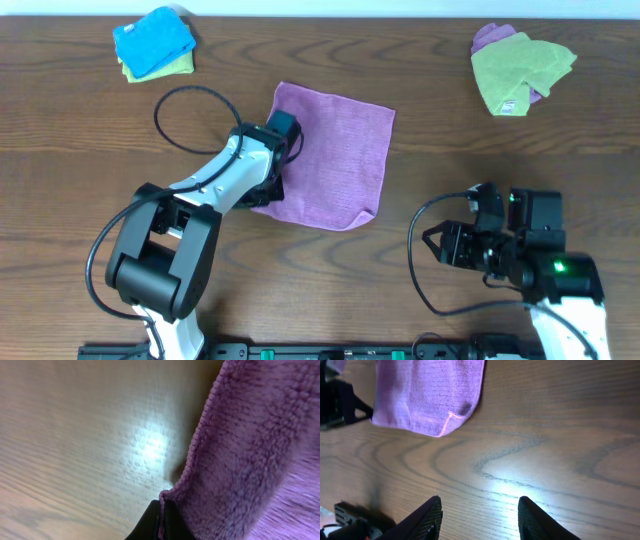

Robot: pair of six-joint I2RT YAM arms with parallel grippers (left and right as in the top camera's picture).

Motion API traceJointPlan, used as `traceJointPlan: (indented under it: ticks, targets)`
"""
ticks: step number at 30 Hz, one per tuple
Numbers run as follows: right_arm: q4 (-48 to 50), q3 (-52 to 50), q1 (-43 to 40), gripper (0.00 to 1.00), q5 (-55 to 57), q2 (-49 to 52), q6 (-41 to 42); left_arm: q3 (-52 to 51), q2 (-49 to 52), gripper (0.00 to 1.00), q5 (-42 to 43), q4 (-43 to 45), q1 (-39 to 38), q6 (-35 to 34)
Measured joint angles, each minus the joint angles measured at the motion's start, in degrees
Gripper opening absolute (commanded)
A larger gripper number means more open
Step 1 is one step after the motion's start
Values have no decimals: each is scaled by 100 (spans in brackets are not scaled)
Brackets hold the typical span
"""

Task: Fold the cloth
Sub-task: 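Reach the right gripper to the cloth's lower-right corner and pinch it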

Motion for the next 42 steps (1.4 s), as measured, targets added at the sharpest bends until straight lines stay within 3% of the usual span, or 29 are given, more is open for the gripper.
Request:
traceJointPlan:
  ticks: [13, 30, 42]
  targets:
    - [833, 0, 269, 52, -131, 1333, 326, -308, -210, 6, 361, 313, -619, -437]
    - [2640, 0, 1331, 44, -433, 3008, 2645, -310, -343, 6, -79, 317, -577, -299]
    - [2889, 70, 1427, 43, -138, 3567, 4109, -310, -343, 6, -240, 402, -575, -125]
